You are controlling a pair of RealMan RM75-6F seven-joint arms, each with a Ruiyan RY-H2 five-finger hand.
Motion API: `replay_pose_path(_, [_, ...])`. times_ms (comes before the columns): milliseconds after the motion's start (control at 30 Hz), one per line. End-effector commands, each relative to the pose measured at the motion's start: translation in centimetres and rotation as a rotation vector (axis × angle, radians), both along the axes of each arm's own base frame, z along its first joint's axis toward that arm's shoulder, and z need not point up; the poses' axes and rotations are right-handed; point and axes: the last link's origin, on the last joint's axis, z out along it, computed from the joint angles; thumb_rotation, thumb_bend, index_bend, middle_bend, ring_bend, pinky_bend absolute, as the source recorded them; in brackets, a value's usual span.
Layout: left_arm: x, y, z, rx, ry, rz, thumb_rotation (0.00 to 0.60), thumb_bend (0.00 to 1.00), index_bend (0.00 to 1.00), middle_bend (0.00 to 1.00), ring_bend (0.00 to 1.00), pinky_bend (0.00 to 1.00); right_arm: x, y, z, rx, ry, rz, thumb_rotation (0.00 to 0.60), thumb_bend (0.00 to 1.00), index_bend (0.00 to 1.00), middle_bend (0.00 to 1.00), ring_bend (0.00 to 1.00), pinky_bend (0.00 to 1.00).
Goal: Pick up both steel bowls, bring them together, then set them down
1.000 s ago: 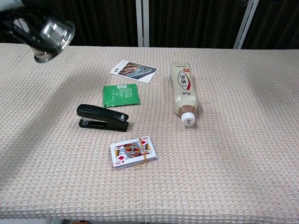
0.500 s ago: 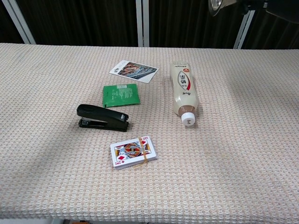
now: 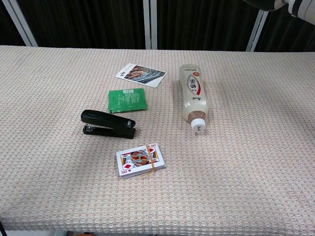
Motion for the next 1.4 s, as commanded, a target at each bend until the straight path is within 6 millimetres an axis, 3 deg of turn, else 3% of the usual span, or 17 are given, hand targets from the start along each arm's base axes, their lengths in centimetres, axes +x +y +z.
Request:
replay_pose_path(33, [2.0,0.2,-0.3,0.035,-0.015,-0.008,0.6,0.16,0.59,0.55,0.46,0.73,0.8,-0.3,-0.5,0.001,-0.014,0.003,0.6,0.22,0.59,0.52,0.5,0.66])
replay_pose_path(533, [4.2,-0.5,-2.4,0.047,0.043,-0.021,0.6,0.17,0.59,0.55,0.46,0.73,3.4,-0.5,-2.4,0.01,-0.064,0.033,0.6,0.22,0.59,0.53,0.51,0.66])
replay_pose_path(700, [4.0,-0.6,-3.1,0.037,0.032,-0.008,0.6,0.17,0.59,0.55,0.46,0.73,3.1,-0.5,-3.0,0.015,-0.053,0.024,0.6,0.22,0.59,0.53,0.51,0.66])
replay_pose_path(967, [3.2,-0.4,-3.1,0.042,0.01,0.022,0.6,0.17,0.59,0.55,0.46,0.73,1.4,-0.7,-2.2,-0.005,-0.088,-0.028,0.6,0.22,0.59,0.53,0.51,0.66])
replay_pose_path(1233, [4.7,-0.4,-4.2,0.017,0.009,-0.014,0.6,0.17,0.59,0.55,0.46,0.72,3.1,-0.7,-3.5,0.033,-0.091,0.008,0.6,0.22,0.59,0.53,0.51,0.66])
replay_pose_path(1400, [4.4,-0.1,-4.0,0.028,0.01,-0.003,0.6,0.17,0.59,0.55,0.46,0.72,3.2,-0.8,-3.4,0.024,-0.093,0.011,0.6,0.22,0.59,0.53,0.51,0.66])
